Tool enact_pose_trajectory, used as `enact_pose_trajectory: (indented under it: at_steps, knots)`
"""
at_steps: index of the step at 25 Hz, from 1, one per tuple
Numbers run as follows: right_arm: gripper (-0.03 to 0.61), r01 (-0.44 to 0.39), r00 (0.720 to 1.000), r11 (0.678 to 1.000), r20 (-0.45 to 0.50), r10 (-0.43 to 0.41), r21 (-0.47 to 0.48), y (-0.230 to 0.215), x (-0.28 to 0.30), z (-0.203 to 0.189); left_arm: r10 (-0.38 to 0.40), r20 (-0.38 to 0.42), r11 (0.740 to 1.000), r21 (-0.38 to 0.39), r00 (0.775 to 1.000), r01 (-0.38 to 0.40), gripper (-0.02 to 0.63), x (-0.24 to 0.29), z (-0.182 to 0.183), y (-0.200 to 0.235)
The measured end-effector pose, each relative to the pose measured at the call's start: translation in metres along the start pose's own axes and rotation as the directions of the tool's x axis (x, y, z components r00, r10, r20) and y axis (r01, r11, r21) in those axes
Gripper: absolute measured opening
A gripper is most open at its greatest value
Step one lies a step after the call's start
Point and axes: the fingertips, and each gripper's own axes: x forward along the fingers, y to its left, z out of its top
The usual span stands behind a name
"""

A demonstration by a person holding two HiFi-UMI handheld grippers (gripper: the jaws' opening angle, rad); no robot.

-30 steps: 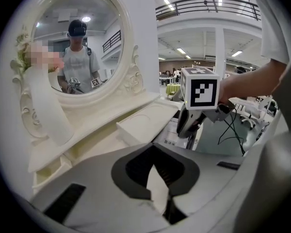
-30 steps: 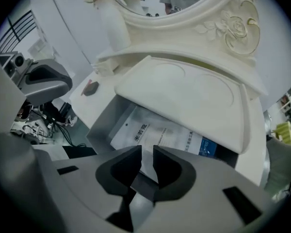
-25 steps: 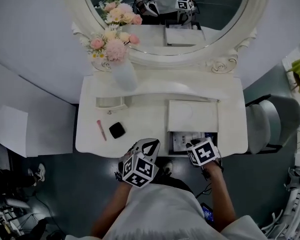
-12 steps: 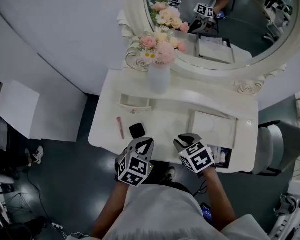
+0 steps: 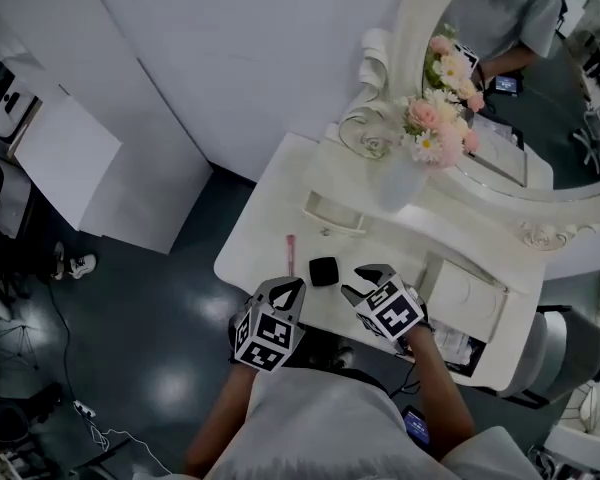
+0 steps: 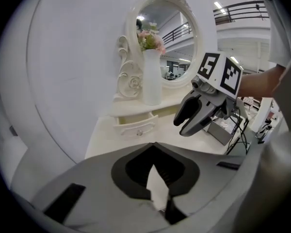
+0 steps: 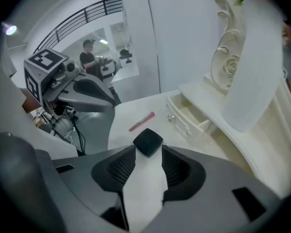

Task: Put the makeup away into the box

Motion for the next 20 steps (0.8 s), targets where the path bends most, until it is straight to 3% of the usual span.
enact_pose_trajectory:
  at_steps: [5,8,13,20]
  knots:
    - [0.200,-0.076,0.997,0.989,-0.043,0.071,-0.125,0.011,0.042,0.016,0.020,-0.010,0.999,-0.044,1.000,-0.021,0.020,-0.006,-0.018,0.030]
    - [0.225,-0.116,0.991,0.962,-0.101,0.093,-0.247,0.014,0.062,0.015,0.024,-0.020,0.998,-0.065,1.000,-0.025,0.020,-0.008,-0.028,0.044]
    - [0.249,-0.192,0.969,0.877,-0.229,0.097,-0.440,0.012,0.084,0.010,0.022,-0.043,0.997,-0.076,0.999,-0.025,0.020,-0.007,-0.045,0.064]
    - [0.264,-0.312,0.924,0.761,-0.368,0.103,-0.569,0.019,0.099,0.000,0.013,-0.050,0.996,-0.091,0.999,-0.017,0.020,-0.002,-0.054,0.075]
